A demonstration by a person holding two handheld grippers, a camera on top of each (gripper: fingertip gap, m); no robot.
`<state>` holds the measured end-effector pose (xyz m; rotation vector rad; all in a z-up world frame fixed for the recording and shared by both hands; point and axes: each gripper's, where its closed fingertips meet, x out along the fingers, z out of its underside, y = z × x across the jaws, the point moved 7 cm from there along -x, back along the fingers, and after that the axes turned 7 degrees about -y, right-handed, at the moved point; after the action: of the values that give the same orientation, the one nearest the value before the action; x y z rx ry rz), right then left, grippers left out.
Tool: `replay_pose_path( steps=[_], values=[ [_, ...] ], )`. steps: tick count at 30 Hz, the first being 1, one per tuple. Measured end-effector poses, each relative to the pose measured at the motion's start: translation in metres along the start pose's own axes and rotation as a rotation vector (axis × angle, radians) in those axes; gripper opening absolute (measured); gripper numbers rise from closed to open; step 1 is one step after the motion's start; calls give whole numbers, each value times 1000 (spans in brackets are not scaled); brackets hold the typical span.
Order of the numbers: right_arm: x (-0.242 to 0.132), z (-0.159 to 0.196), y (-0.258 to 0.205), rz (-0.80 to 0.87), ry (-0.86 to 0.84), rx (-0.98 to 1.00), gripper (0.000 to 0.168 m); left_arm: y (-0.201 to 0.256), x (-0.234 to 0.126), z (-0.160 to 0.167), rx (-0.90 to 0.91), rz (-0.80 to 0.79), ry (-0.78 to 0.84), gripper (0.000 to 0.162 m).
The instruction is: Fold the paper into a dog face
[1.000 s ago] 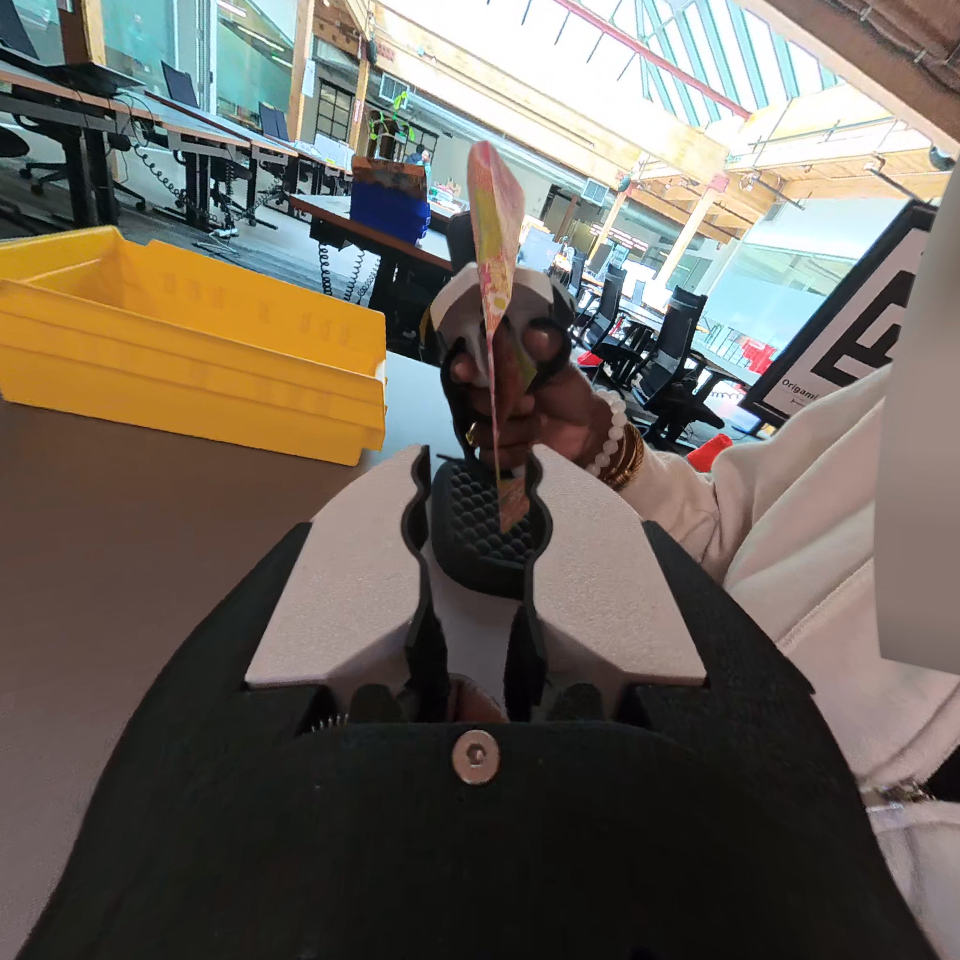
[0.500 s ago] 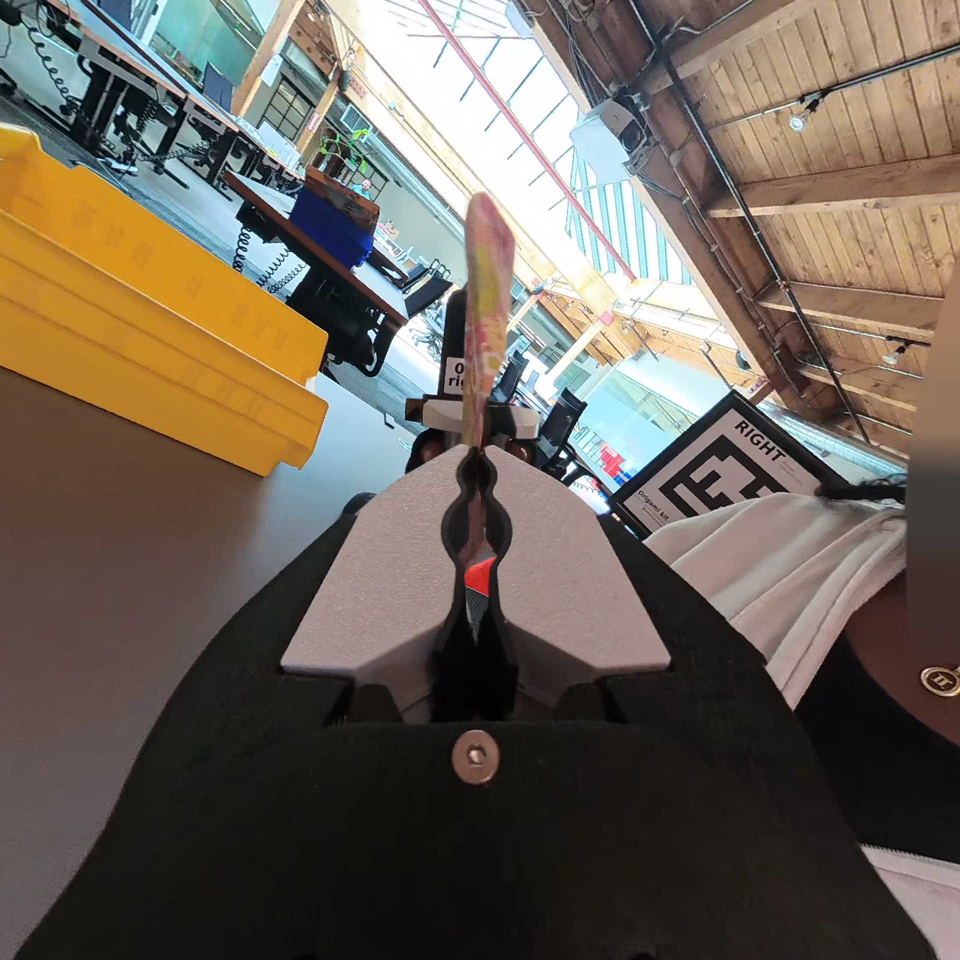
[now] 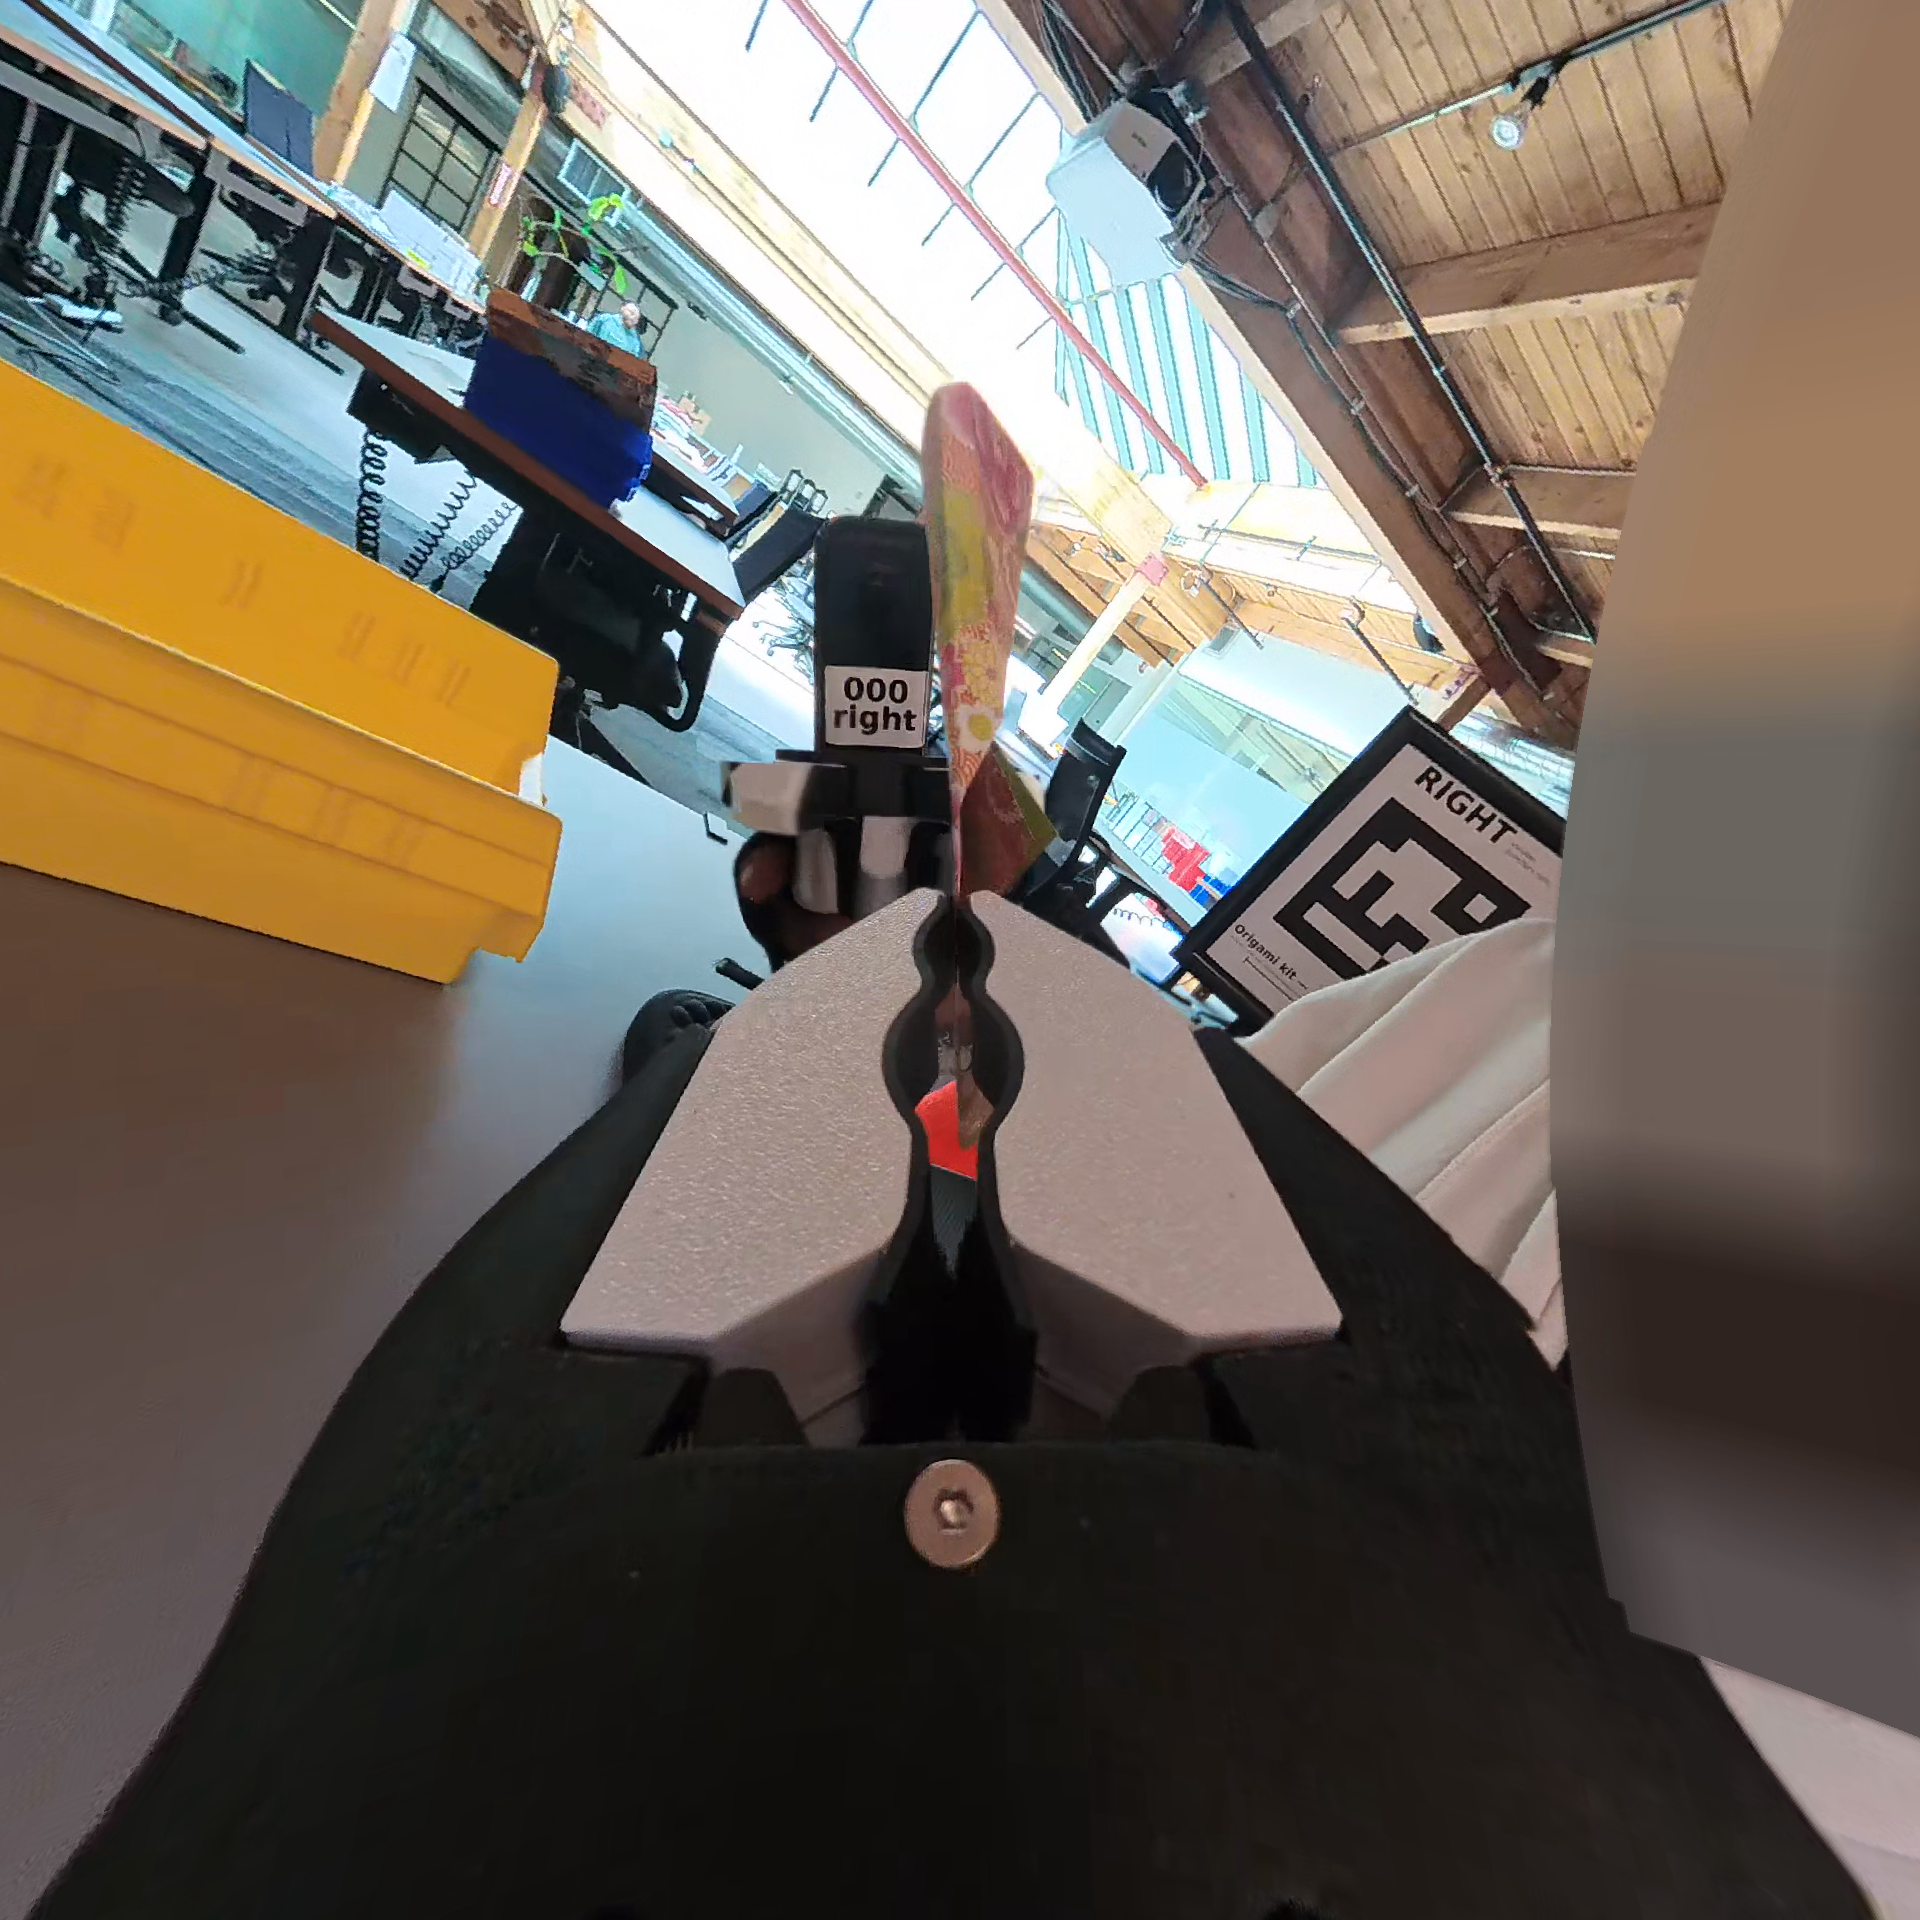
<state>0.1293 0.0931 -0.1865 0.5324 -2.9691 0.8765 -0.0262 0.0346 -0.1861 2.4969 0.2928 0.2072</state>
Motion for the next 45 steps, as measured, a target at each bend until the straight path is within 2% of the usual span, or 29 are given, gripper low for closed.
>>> replay_pose_path(
  steps=[3,5,7,10,14,18,20,22,27,30,34,36,42,45],
  values=[
    [6,4,-9,-68,-59,-44,7,2,3,1,12,1,-5,0],
    [7,4,-11,-46,-56,-73,0,4,3,2,25,4,-1,0],
    [5,2,-11,-36,-47,-75,0,7,3,2,51,-11,3,2],
    [-4,-4,-12,-34,-10,-64,0,11,-1,3,129,-97,11,29],
    [-38,-24,-4,91,27,-83,0,17,-17,14,256,-302,41,46],
    [-95,-63,27,334,57,-89,0,22,-32,40,347,-450,115,46],
    [-120,-80,52,452,-28,-61,0,20,-37,53,379,-511,139,46],
    [-135,-91,82,539,-188,3,0,18,-39,65,412,-533,141,45],
    [-143,-101,147,580,-561,203,0,12,-39,81,447,-526,127,45],
    [-152,-108,181,600,-581,313,0,10,-39,84,477,-521,107,45],
    [-159,-95,228,691,-626,425,0,9,-40,87,500,-501,123,45],
    [-153,-88,243,651,-602,482,0,8,-40,89,491,-491,125,45],
    [-146,-63,278,658,-624,610,0,6,-39,94,507,-505,88,45],
    [-153,-54,287,747,-677,630,4,6,-38,94,510,-495,82,45]
  ],
)
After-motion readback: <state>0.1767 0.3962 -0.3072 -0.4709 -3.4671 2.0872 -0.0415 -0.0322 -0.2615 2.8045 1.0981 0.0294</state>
